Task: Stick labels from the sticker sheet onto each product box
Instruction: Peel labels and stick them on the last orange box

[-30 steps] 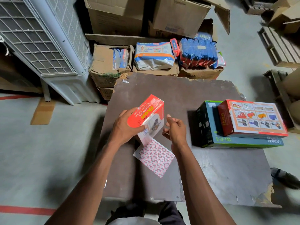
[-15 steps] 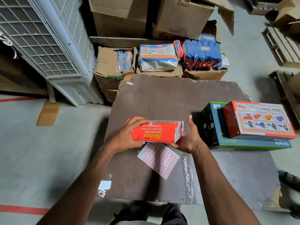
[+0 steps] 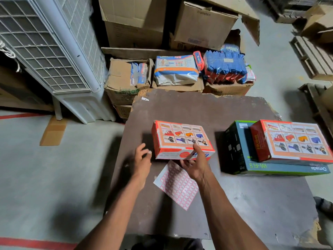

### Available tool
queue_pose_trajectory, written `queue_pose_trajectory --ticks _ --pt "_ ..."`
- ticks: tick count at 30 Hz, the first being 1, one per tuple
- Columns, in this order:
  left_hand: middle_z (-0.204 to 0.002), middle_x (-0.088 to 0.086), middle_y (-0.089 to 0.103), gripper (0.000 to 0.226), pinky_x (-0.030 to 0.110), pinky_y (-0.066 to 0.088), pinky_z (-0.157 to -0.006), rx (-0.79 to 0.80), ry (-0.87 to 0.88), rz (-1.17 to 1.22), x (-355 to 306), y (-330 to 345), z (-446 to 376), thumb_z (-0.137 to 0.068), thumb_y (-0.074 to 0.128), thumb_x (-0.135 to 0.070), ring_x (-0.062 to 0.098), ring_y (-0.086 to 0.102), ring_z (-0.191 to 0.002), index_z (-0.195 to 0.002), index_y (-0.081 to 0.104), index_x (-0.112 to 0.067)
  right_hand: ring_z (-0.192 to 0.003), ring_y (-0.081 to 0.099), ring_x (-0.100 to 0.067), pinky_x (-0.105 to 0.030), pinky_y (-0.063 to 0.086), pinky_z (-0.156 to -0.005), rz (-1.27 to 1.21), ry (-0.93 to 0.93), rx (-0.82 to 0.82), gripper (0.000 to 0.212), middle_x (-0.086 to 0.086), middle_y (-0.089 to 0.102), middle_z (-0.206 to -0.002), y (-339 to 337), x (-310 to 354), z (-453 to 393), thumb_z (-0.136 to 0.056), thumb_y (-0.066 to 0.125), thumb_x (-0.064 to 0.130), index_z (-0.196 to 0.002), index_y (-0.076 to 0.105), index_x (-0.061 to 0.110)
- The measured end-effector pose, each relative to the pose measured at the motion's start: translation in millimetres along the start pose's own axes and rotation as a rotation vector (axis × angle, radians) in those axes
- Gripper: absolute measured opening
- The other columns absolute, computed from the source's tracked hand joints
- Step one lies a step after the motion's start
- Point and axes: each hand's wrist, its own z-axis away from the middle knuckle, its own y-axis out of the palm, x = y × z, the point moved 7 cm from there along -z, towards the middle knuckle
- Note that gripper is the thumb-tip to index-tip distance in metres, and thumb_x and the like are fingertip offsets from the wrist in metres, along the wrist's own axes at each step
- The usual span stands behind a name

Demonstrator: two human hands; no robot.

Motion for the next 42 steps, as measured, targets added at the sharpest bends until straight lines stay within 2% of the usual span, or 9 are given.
queue_pose_trajectory --ticks 3,8,11,13,17,22,26,32,42 --pt "-0.118 0.001 0.063 0.035 0.039 0.049 -0.093 -0.011 -0.083 0.018 35.1 -1.0 -0.1 -0.101 0.051 -0.008 0.022 0.059 -0.102 -0.132 0.052 -0.026 -0.099 0.071 -0.025 -0.037 0.062 -0.079 -0.050 -0.082 0.052 0.030 -0.014 0.074 -0.117 10.4 -7.5 -10.1 -0.096 0.070 0.026 -0.124 0.064 0.018" --pt "-0.096 0.003 0.071 0.024 0.014 0.049 -0.074 0.094 -0.051 -0.261 74.5 -0.1 12.5 -0.093 0.066 -0.002 0.023 0.068 -0.092 -0.116 0.068 -0.010 -0.125 0.064 -0.029 -0.038 0.050 -0.107 -0.042 -0.045 0.077 0.041 -0.016 0.070 -0.130 16.0 -18.8 -31.8 -0.100 0.065 0.028 -0.137 0.059 0.011" --pt "-0.099 0.002 0.071 0.030 0.020 0.053 -0.082 0.269 -0.007 -0.451 91.2 12.2 22.8 -0.084 0.071 0.003 0.024 0.070 -0.098 -0.105 0.072 -0.019 -0.112 0.065 -0.027 -0.036 0.059 -0.088 0.015 -0.045 0.067 0.032 -0.014 0.070 -0.123 15.8 -21.3 -37.2 -0.102 0.062 0.030 -0.128 0.063 0.012" --pt "-0.106 0.000 0.066 0.038 0.025 0.054 -0.087 0.233 0.098 -0.617 94.4 13.1 23.9 -0.079 0.075 0.002 0.018 0.067 -0.095 -0.110 0.073 -0.020 -0.106 0.067 -0.025 -0.033 0.064 -0.075 0.032 -0.031 0.056 0.017 -0.012 0.070 -0.118 12.8 -23.8 -44.0 -0.102 0.062 0.026 -0.115 0.064 0.015" --pt "-0.122 0.004 0.056 0.053 0.015 0.044 -0.092 0.231 0.125 -0.733 108.9 23.2 31.3 -0.076 0.080 0.001 0.019 0.063 -0.098 -0.124 0.068 -0.016 -0.125 0.064 -0.034 -0.046 0.051 -0.109 -0.001 -0.010 0.053 0.014 -0.020 0.067 -0.131 7.2 -25.9 -57.9 -0.101 0.064 0.021 -0.110 0.065 0.011" --pt "-0.128 0.003 0.054 0.058 0.033 0.045 -0.104 0.135 0.153 -0.896 118.9 31.1 33.7 -0.075 0.085 -0.017 0.025 0.053 -0.118 -0.129 0.063 -0.021 -0.101 0.069 -0.025 -0.029 0.065 -0.068 0.049 -0.013 0.013 0.009 -0.014 0.071 -0.108 7.8 -16.6 -60.9 -0.103 0.060 0.016 -0.108 0.063 0.010" --pt "-0.130 0.002 0.052 0.062 0.030 0.044 -0.100 0.062 0.157 -1.005 111.8 30.8 38.0 -0.078 0.085 -0.029 0.022 0.051 -0.120 -0.132 0.056 -0.023 -0.118 0.067 -0.029 -0.041 0.054 -0.105 0.126 -0.033 -0.025 0.016 -0.015 0.072 -0.116 5.3 -8.8 -71.8 -0.099 0.066 0.013 -0.114 0.065 0.008" --pt "-0.125 0.003 0.059 0.063 0.030 0.044 -0.097 0.011 0.170 -1.068 107.9 30.4 37.9 -0.076 0.085 -0.036 0.022 0.054 -0.119 -0.130 0.058 -0.021 -0.089 0.072 -0.026 -0.029 0.061 -0.078 0.206 0.005 0.008 0.012 -0.017 0.074 -0.104 -1.4 -7.3 -59.3 -0.100 0.064 0.012 -0.112 0.067 0.008" --pt "-0.122 0.000 0.058 0.052 0.036 0.045 -0.095 0.005 0.226 -1.116 100.7 31.5 38.6 -0.072 0.087 -0.036 0.026 0.052 -0.113 -0.118 0.065 -0.023 -0.087 0.061 -0.023 -0.038 0.053 -0.079 0.722 -0.087 -0.056 0.011 -0.009 0.069 -0.096 -45.6 -47.7 -45.5 -0.098 0.065 0.021 -0.096 0.057 0.015"
